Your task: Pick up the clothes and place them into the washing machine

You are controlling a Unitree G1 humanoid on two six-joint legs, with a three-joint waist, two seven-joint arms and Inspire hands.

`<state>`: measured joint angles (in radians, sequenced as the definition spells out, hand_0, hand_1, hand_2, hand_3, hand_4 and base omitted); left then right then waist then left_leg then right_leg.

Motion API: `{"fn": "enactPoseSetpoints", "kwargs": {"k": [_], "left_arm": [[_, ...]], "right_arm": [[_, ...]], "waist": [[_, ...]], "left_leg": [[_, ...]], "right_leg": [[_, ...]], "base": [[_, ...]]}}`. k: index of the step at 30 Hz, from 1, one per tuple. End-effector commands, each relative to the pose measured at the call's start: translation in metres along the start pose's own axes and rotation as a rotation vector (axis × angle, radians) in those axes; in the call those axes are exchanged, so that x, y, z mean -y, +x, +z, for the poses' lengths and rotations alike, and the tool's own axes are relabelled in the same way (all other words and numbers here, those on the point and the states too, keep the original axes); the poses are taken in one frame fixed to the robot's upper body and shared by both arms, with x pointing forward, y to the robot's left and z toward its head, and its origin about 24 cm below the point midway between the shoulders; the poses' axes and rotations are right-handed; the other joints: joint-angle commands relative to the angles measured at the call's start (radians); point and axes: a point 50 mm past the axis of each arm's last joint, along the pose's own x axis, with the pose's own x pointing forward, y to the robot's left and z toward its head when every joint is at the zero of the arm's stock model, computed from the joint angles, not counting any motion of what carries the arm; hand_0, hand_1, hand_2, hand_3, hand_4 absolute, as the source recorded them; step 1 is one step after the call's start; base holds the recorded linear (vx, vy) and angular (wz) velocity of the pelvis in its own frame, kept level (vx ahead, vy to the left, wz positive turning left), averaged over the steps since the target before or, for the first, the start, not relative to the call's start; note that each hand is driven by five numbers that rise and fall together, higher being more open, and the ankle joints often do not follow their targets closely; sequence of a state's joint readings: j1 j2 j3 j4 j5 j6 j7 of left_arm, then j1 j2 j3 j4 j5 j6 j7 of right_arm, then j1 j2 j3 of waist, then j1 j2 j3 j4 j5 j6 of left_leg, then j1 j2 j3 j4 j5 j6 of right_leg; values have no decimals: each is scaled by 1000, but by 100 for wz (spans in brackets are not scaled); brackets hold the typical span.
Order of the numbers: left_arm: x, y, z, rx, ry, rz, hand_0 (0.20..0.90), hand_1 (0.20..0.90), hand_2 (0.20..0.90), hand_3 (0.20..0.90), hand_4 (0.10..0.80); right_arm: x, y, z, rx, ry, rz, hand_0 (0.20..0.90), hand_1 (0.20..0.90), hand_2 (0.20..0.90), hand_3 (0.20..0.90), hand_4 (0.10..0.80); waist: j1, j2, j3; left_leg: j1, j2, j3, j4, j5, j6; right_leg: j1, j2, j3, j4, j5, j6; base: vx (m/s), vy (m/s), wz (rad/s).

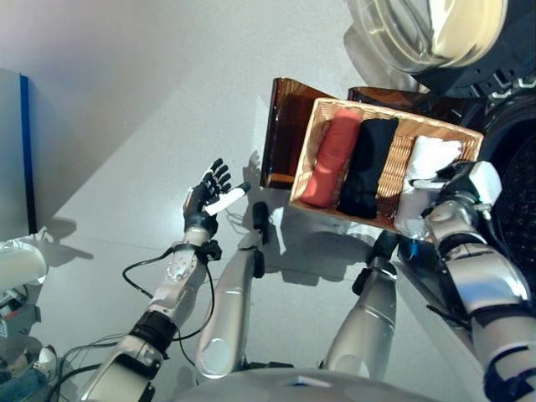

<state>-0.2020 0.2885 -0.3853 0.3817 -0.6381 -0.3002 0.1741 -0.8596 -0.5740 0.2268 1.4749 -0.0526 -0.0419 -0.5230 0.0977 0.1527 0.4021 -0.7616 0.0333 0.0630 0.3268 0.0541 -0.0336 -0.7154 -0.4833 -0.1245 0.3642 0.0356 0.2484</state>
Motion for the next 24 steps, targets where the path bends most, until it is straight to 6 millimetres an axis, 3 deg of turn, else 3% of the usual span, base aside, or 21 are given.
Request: {"fn": "enactPoseSetpoints", "kwargs": {"k": [1, 13, 14, 15, 16, 24], "left_arm": [[3, -2, 28, 150, -16, -27, 900, 900, 900, 900, 800], [0, -4, 28, 149, -13, -22, 900, 900, 900, 900, 800], [-1, -4, 28, 151, -13, -21, 900, 900, 900, 900, 800], [-1, -5, 27, 147, -12, -20, 900, 900, 900, 900, 800], [-1, -4, 27, 145, -11, -20, 900, 900, 900, 900, 800], [-1, -7, 29, 148, -10, -33, 900, 900, 900, 900, 800]], "right_arm": [[-16, -8, -7, 7, -73, 76, 200, 200, 200, 200, 300], [-16, -8, -12, -28, -64, 76, 200, 200, 200, 200, 300], [-16, -9, -14, -38, -58, 74, 238, 238, 238, 238, 327], [-17, -9, -15, -45, -56, 76, 505, 505, 505, 505, 518], [-17, -9, -16, -53, -58, 78, 900, 900, 900, 900, 800], [-17, -11, -27, -102, -97, 92, 900, 900, 900, 900, 800]], "waist": [[14, 57, -18], [16, 54, -32], [17, 54, -34], [17, 53, -35], [17, 54, -35], [21, 58, -42]], "left_leg": [[-36, 40, -18, 111, -88, -66], [-31, 39, -16, 104, -90, -66], [-31, 39, -15, 104, -90, -66], [-31, 39, -14, 105, -90, -65], [-31, 40, -13, 105, -90, -65], [-36, 40, -15, 108, -89, -66]], "right_leg": [[-6, -27, 50, 0, 76, -15], [3, -28, 50, -15, 82, -15], [2, -27, 52, -14, 82, -16], [1, -26, 54, -14, 81, -16], [1, -25, 54, -15, 81, -16], [-7, -26, 61, -7, 76, -17]], "base": [[0, 0, 0], [0, 0, 0], [0, 0, 0], [0, 0, 0], [0, 0, 0], [0, 0, 0]]}}
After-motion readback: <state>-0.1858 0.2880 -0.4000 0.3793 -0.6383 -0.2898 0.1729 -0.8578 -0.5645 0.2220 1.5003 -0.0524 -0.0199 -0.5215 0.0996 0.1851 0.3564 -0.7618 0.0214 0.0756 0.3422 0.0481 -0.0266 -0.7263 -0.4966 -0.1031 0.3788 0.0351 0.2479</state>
